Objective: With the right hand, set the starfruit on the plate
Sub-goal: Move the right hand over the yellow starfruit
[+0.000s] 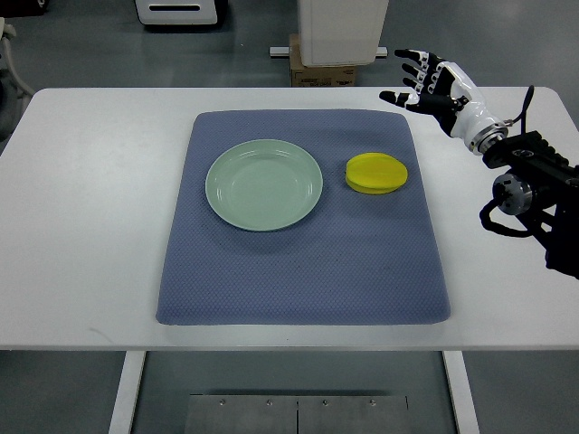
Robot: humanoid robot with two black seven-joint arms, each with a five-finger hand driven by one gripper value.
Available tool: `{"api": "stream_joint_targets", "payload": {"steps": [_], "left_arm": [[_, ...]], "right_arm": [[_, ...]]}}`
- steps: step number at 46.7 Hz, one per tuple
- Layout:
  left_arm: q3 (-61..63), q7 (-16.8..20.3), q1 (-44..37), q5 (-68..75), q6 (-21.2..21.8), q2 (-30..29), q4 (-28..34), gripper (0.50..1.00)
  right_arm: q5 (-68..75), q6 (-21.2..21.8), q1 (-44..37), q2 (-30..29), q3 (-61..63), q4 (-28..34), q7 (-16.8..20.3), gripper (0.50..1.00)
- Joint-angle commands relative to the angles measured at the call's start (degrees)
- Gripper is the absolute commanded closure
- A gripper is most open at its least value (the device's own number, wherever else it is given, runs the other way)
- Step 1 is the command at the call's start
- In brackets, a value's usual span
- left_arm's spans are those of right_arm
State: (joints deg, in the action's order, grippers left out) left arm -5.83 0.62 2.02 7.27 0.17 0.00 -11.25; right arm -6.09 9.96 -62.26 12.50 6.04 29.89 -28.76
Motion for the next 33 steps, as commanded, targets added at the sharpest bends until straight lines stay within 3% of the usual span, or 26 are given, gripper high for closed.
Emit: {"api": "stream_joint_targets", "payload": {"steps": [1, 13, 24, 33], "left_arm": [[-0.1, 0.0, 0.0, -0.1, 0.0, 0.0, 0.0, 0.500], [0.0, 0.0, 0.0, 0.0, -0.1, 0.0, 0.0, 0.500], [0.0, 0.0, 0.0, 0.0, 0.0, 0.0, 0.0, 0.500], [0.0, 0.0, 0.0, 0.0, 0.0, 0.0, 0.0, 0.500]], "right_arm": [[-3.0, -0.1, -1.4, 0.1, -5.3, 0.0, -1.1, 0.500], [-12.5, -0.1, -3.6, 2.3, -11.7, 0.7, -3.4, 0.500], [-15.6, -0.1, -7.7, 8.1, -19.7, 10.4, -5.6, 0.500], [-16.3, -2.1, -9.6, 8.2, -24.9, 11.4, -5.4, 0.500]]}}
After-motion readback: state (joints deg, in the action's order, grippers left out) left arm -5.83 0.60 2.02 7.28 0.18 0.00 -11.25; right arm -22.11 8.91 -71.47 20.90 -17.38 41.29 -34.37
